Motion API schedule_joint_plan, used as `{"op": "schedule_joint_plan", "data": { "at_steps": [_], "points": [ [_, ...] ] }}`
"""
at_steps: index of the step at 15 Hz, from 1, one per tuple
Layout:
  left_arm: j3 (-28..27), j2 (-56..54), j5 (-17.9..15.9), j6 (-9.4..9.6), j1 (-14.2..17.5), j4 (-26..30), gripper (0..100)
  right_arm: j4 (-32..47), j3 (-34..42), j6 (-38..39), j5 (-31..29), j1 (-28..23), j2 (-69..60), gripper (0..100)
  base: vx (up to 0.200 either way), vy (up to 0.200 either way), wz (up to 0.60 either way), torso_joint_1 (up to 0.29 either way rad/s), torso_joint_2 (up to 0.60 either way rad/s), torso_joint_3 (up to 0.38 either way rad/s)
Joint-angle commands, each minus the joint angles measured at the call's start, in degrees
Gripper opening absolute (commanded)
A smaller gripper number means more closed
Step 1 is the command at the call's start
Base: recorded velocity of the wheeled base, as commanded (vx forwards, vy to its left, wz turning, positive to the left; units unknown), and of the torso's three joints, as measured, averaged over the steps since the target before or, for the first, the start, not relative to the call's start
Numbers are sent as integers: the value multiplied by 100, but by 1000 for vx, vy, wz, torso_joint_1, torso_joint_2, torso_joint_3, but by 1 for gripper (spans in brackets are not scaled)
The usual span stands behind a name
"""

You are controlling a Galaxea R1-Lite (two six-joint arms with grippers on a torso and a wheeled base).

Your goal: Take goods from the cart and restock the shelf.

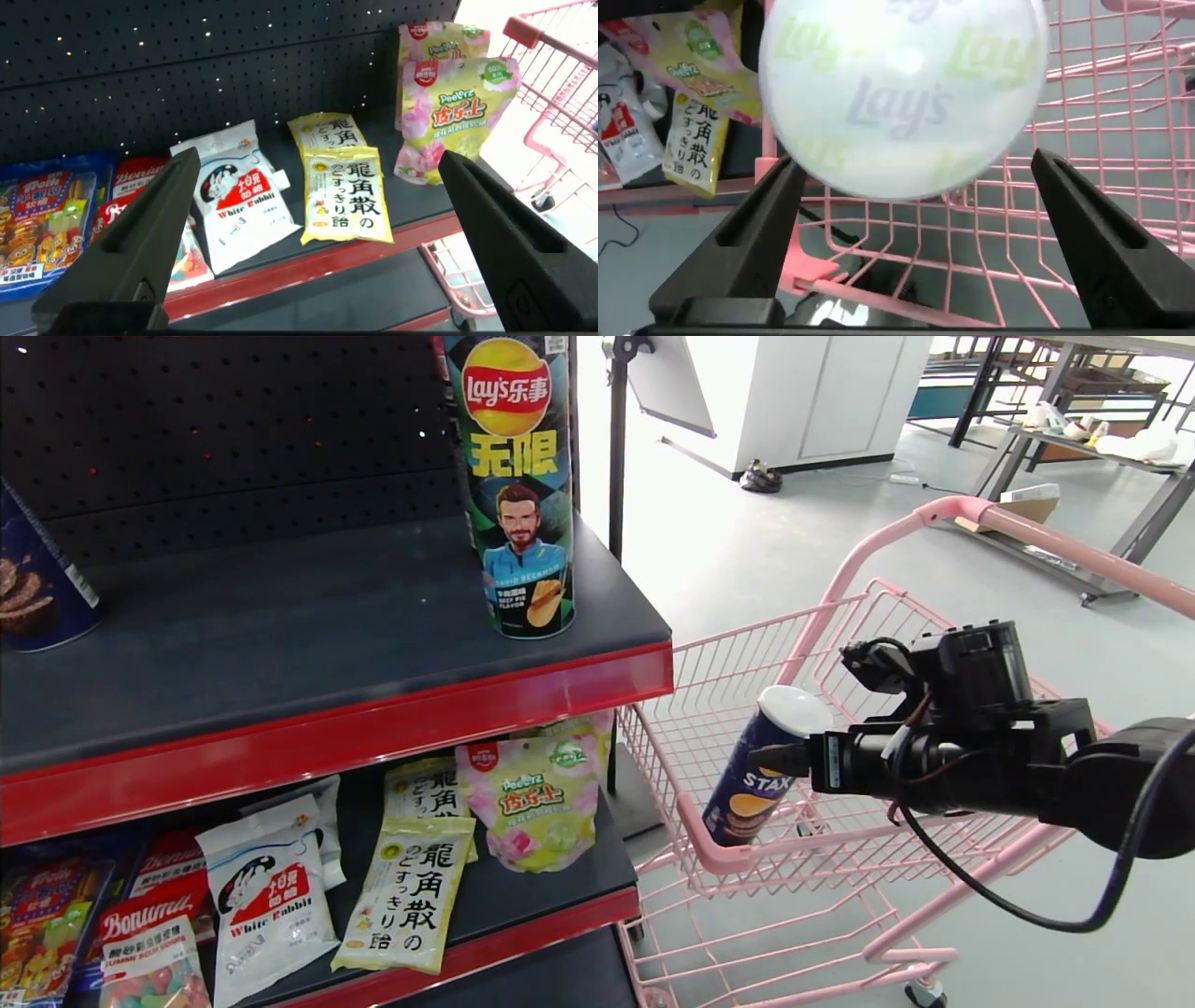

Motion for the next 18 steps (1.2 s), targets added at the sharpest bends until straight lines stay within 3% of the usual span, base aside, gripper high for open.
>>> {"op": "schedule_joint_plan", "data": {
  "at_steps": [1,6,17,18],
  "points": [
    [0,5,-3,4,2,0,100,1,-295,2,-38,29,332,100,0,0,0,0,0,0],
    [0,5,-3,4,2,0,100,-641,-471,28,-258,117,947,100,0,0,0,0,0,0],
    [0,5,-3,4,2,0,100,-1195,-497,28,-434,170,1387,100,0,0,0,0,0,0],
    [0,5,-3,4,2,0,100,-1230,-497,28,-486,179,1422,0,0,0,0,0,0,0]
  ]
}}
